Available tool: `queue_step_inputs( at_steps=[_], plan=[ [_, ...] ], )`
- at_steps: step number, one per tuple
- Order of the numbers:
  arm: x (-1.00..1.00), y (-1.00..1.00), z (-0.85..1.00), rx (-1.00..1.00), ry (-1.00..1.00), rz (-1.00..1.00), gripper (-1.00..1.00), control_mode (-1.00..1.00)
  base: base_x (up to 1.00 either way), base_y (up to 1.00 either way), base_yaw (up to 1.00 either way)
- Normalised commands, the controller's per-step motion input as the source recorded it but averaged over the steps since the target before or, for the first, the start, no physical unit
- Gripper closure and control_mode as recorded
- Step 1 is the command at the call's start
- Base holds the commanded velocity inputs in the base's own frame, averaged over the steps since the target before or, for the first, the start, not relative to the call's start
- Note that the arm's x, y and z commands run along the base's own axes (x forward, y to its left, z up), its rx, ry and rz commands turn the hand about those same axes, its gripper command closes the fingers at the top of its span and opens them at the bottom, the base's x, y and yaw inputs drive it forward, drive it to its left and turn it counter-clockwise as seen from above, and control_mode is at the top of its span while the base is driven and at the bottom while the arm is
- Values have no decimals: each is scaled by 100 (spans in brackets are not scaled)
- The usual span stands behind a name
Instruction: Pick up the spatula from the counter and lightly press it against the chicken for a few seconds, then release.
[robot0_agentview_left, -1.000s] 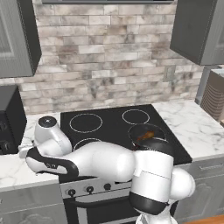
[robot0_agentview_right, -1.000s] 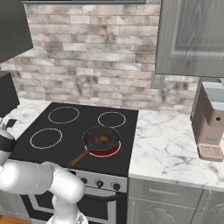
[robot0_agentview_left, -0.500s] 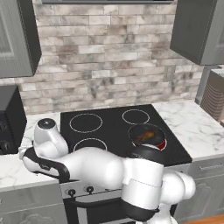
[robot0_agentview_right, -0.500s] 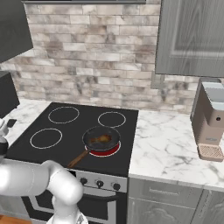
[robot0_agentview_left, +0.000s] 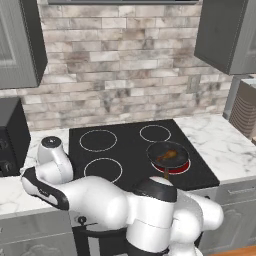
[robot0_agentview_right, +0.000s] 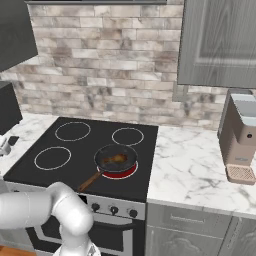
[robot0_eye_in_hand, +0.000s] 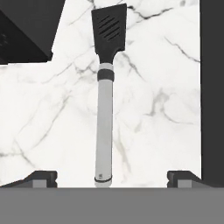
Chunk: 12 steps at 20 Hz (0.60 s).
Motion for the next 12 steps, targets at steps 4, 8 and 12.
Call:
queue_step_inputs(
  at_steps=[4,8,12],
  plan=[
    [13,12,-14,0,2,0,-100,-100,0,0,0],
    [9,8,-14,0,0,0,-100,-100,0,0,0],
    [9,8,-14,0,0,0,-100,-100,0,0,0]
  ],
)
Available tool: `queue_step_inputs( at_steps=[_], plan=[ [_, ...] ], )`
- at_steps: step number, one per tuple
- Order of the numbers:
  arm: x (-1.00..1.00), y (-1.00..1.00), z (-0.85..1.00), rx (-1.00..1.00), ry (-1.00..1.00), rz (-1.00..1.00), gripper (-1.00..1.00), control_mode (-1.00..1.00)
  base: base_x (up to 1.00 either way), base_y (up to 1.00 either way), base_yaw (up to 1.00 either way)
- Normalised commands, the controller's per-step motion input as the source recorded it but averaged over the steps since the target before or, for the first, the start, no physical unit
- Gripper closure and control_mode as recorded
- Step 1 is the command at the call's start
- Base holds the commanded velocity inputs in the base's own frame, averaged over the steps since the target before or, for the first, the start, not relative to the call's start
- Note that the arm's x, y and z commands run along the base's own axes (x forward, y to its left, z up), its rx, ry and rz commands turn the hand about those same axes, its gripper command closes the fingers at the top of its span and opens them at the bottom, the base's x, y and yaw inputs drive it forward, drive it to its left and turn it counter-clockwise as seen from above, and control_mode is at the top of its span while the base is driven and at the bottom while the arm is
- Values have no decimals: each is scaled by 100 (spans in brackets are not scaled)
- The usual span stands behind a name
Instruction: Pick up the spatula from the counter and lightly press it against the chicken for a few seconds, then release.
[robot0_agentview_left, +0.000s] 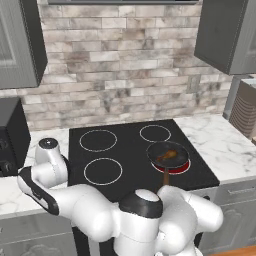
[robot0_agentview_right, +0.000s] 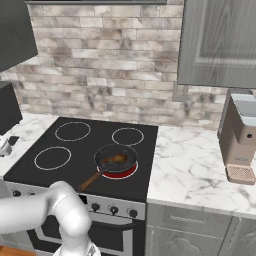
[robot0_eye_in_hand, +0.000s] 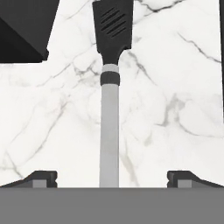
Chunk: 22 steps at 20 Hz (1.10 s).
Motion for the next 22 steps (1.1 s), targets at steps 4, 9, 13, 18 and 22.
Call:
queue_step_inputs(
  at_steps=[4,9,13,18,22],
  plan=[
    [7,6,-16,0,1,0,-100,-100,0,0,0],
    [7,4,-15,0,0,0,-100,-100,0,0,0],
    [9,7,-16,0,1,0,-100,-100,0,0,0],
    [11,10,-14,0,1,0,-100,-100,0,0,0],
    [14,20,-15,0,0,0,-100,-100,0,0,0]
  ],
)
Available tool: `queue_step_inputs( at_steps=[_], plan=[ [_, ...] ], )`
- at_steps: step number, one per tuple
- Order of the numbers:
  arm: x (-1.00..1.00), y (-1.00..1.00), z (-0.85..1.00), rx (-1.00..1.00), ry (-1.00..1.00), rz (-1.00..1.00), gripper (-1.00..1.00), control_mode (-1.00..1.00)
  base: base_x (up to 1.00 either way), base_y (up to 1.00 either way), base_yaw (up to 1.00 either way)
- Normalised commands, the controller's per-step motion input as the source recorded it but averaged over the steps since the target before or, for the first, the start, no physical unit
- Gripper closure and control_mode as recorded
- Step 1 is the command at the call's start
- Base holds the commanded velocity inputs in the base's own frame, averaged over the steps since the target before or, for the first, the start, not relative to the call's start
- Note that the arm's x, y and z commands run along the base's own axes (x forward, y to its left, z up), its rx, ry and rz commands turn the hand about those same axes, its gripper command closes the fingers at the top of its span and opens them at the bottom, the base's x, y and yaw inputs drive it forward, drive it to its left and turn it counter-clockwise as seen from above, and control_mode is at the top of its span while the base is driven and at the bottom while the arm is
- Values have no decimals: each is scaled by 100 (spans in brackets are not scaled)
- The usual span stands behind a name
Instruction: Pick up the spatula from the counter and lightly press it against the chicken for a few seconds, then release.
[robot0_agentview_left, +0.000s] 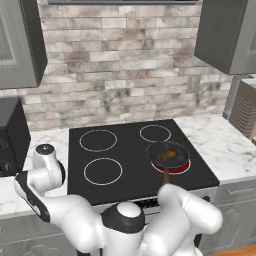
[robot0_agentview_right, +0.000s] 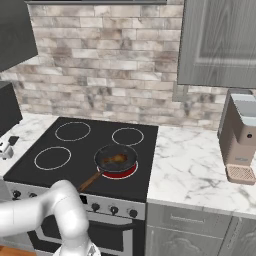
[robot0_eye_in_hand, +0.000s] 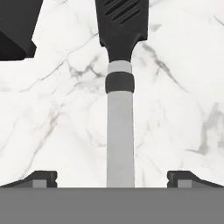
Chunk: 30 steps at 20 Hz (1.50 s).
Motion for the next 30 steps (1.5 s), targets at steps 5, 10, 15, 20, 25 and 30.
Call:
queue_step_inputs(
  at_steps=[5,10,15,20,25,30],
  plan=[
    [14,17,-16,0,0,0,-100,-100,0,0,0],
    [4,3,-14,0,0,0,100,-100,0,0,0],
    [1,0,-10,0,0,0,100,-100,0,0,0],
    [0,0,-10,0,0,0,100,-100,0,0,0],
    [0,-12,0,0,0,-2,100,-100,0,0,0],
    [0,-40,14,0,1,-9,100,-100,0,0,0]
  ],
)
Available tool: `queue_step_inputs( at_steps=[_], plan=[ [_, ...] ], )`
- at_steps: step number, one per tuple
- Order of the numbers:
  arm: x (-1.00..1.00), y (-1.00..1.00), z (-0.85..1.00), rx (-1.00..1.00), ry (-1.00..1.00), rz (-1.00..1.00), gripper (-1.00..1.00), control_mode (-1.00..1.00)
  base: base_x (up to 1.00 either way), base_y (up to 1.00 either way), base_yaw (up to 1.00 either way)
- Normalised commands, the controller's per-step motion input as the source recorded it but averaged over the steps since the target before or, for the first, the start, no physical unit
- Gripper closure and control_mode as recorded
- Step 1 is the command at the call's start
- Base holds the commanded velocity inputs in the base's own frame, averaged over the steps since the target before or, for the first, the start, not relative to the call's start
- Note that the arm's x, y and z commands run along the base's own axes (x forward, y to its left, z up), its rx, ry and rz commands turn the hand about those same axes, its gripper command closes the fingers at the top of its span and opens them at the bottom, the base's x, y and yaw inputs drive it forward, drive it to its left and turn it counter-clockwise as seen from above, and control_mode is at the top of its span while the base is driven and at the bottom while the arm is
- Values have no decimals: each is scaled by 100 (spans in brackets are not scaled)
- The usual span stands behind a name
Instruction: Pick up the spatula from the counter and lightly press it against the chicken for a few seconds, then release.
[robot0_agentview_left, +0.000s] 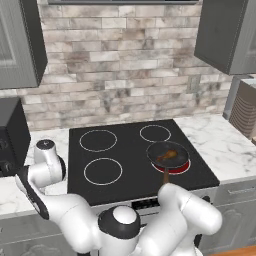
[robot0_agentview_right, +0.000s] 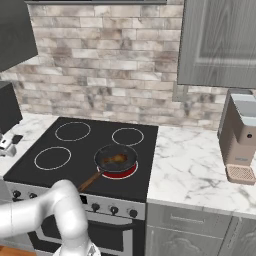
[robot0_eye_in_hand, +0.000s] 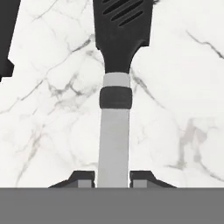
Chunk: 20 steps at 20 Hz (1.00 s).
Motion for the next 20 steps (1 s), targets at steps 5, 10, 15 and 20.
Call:
queue_step_inputs(
  at_steps=[5,10,15,20],
  plan=[
    [0,-42,16,0,3,-22,100,-100,0,0,0],
    [-1,-50,24,0,0,-18,100,-100,0,0,0],
    [-2,-37,30,1,0,-15,100,-100,0,0,0],
    [-3,-36,27,0,-1,-11,100,-100,0,0,0]
  ],
)
